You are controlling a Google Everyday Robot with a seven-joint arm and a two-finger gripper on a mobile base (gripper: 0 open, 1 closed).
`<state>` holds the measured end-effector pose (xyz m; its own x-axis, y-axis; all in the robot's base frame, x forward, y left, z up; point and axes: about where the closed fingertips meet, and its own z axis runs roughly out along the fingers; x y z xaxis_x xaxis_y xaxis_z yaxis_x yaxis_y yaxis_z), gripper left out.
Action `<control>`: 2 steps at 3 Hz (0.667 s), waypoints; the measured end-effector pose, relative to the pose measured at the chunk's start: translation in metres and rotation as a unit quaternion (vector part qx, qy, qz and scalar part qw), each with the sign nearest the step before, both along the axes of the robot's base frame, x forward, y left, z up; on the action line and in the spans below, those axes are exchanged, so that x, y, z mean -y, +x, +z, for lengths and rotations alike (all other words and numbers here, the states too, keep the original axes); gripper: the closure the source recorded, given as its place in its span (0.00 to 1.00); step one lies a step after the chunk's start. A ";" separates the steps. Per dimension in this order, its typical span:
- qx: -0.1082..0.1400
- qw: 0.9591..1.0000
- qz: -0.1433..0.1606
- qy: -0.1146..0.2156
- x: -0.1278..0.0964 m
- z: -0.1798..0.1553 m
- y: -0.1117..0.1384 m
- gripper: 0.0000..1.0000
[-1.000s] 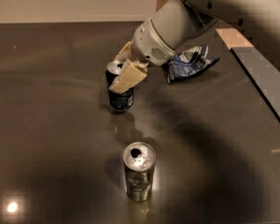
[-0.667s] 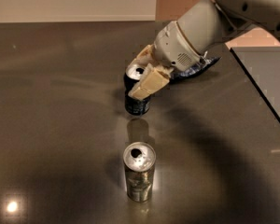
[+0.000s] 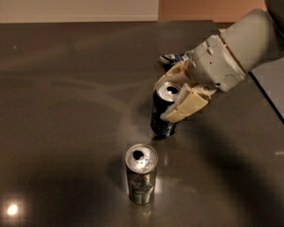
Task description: Move pepsi can near redbull can
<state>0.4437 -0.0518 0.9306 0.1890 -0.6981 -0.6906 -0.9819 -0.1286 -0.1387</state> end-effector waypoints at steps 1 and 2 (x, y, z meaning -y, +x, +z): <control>-0.011 1.000 0.012 -0.008 0.012 -0.005 -0.026 1.00; -0.022 0.999 0.021 -0.008 0.019 -0.009 -0.048 1.00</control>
Offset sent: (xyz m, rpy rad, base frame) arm -0.0762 -0.0320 -0.0158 -0.0151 0.0835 0.0623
